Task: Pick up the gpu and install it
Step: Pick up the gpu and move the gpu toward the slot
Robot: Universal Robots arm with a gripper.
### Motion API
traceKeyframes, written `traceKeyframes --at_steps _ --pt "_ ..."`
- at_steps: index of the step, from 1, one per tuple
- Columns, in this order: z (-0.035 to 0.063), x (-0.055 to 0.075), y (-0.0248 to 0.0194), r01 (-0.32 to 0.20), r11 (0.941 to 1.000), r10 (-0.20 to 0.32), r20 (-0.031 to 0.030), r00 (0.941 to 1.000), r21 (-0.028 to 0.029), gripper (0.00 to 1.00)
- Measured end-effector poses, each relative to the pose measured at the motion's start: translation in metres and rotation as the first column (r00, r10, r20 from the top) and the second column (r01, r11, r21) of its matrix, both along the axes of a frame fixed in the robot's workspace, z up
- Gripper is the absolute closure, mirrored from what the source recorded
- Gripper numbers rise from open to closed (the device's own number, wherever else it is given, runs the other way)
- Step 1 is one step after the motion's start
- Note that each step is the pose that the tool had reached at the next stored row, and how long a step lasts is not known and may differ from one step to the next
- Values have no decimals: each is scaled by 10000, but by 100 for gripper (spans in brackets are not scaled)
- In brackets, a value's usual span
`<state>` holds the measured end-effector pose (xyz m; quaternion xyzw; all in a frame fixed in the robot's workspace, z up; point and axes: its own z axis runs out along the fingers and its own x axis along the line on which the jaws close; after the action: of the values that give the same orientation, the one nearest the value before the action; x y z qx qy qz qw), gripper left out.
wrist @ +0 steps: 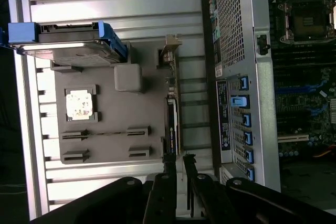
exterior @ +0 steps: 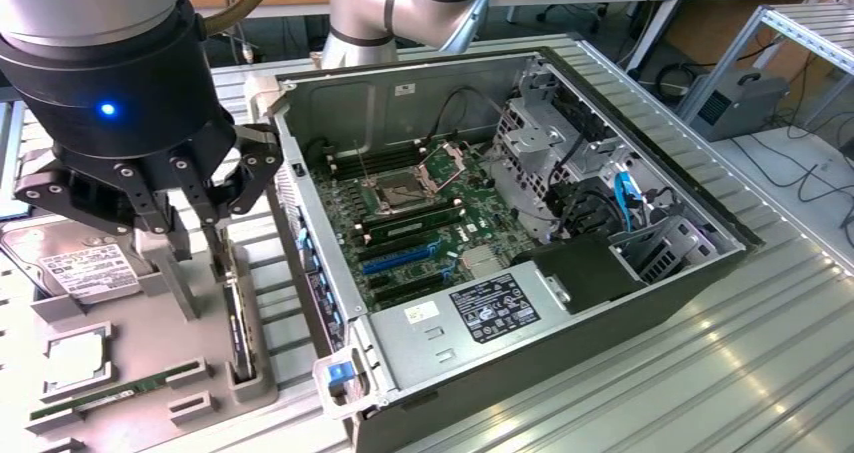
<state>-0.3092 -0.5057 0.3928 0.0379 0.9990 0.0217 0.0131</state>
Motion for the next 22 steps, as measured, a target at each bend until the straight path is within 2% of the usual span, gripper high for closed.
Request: traceKeyframes --at_steps 1,4,5,8,10,15,17,19,22 --pt "0 0 0 0 10000 0 0 10000 -1 70" --pt "0 0 0 0 10000 0 0 10000 -1 64" --pt "0 0 0 0 10000 0 0 10000 0 58" --pt "-27 -1 0 1 10000 -1 0 10000 5 58" --pt "-112 0 0 0 10000 0 0 10000 5 58" --pt "-219 0 0 0 10000 0 -1 10000 4 58" --pt "-293 0 0 1 10000 -1 0 10000 5 58" --pt "-426 0 0 0 10000 0 0 10000 5 58" --pt "-512 0 0 0 10000 0 0 10000 5 58"
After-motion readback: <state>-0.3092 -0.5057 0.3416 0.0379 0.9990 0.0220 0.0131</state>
